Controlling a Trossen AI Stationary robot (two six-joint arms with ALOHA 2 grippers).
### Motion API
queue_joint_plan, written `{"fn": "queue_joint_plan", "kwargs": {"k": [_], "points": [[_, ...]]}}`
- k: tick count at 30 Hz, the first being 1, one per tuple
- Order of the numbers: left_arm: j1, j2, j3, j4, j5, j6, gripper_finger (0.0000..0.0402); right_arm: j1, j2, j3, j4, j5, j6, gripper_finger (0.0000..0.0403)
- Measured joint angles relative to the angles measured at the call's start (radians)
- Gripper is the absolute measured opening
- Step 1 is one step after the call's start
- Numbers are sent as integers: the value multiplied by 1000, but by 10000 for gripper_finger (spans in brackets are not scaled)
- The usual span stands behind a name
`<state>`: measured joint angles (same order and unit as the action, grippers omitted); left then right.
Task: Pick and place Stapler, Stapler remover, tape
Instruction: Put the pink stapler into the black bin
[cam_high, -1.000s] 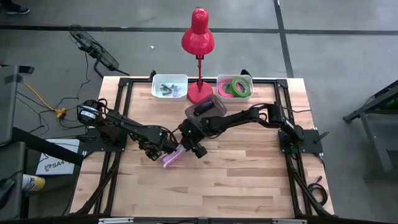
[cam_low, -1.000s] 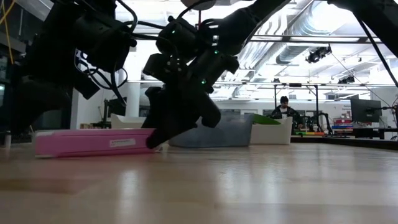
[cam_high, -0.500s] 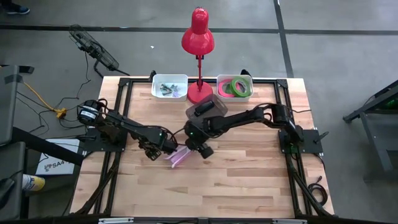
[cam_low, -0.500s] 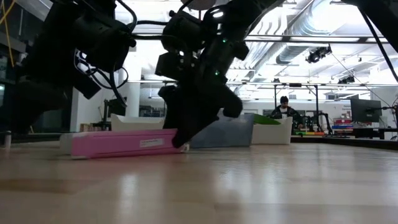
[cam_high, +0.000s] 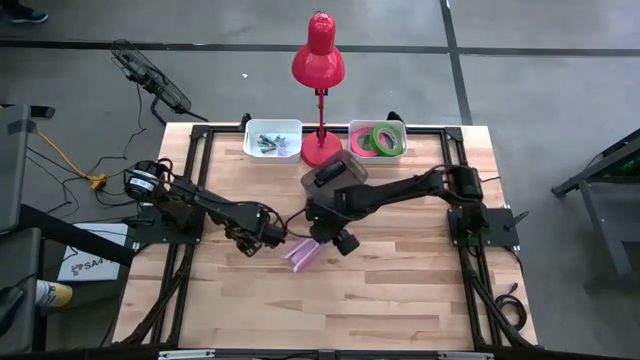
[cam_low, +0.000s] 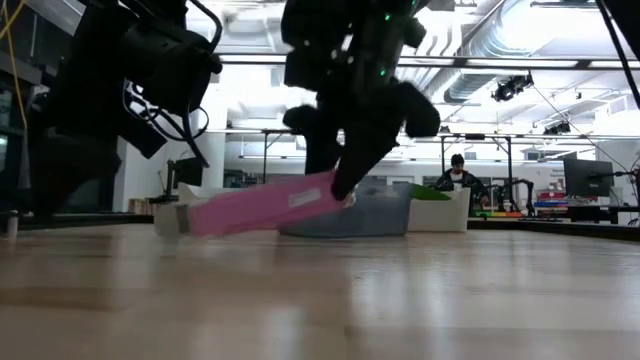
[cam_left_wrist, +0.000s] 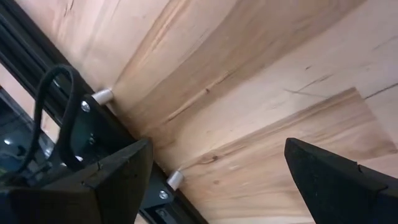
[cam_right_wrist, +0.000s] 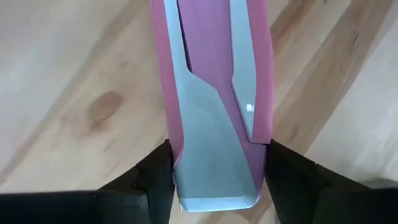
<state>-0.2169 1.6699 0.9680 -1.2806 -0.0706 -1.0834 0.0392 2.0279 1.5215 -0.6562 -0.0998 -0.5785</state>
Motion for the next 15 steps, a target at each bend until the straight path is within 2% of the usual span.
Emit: {"fn": "queue_joint_plan", "kwargs": {"k": [11,15], "points": [[0,-4,0,34,-12,23,356,29,-80,0,-100,54,14,196],[-1,-85,-2,115,-55,61,356,28,-81,0,-111,75,14,196]]}}
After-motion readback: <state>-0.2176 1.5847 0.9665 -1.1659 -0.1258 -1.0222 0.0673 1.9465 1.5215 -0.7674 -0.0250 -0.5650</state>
